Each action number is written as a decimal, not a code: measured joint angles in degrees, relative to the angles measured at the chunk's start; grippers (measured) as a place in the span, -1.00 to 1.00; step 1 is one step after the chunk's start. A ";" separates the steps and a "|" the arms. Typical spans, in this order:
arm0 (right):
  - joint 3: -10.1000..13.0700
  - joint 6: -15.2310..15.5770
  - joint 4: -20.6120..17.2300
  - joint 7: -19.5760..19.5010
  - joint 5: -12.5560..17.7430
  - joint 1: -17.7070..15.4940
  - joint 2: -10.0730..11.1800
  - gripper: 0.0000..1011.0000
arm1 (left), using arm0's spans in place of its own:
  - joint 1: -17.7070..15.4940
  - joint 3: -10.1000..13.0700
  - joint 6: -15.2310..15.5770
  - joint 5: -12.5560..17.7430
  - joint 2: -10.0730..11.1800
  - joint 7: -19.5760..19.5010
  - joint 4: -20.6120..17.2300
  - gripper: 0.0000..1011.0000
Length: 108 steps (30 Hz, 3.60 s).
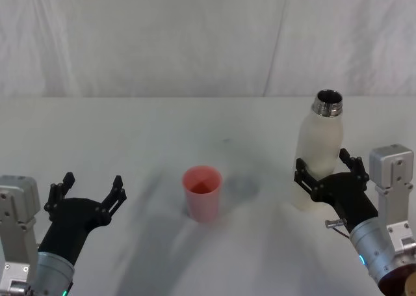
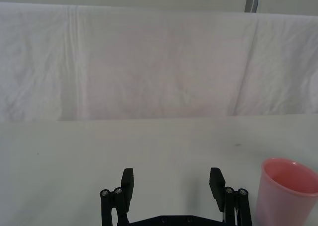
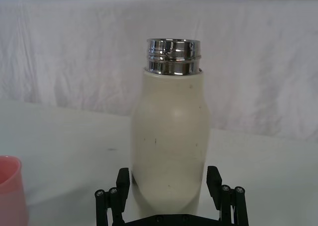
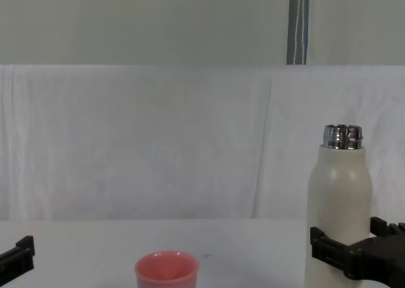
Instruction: Grasp the thermos with one hand and pour water into the cup lid.
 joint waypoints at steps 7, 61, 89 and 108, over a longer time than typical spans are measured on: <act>-0.28 -0.06 0.58 0.05 0.02 0.58 -0.18 0.98 | 0.00 0.00 0.00 0.00 0.00 0.00 0.00 0.98; -1.42 -0.27 4.27 -0.47 -0.79 3.62 -1.43 0.98 | 0.00 0.00 0.00 0.00 0.00 0.00 0.00 0.98; -1.45 -0.43 4.17 -0.41 -0.81 3.53 -1.28 0.88 | 0.00 0.00 0.00 0.00 0.00 0.00 0.00 0.98; -2.36 -2.73 1.76 1.01 -3.29 4.82 1.26 0.88 | 0.00 0.00 0.00 0.00 0.00 0.00 0.00 0.98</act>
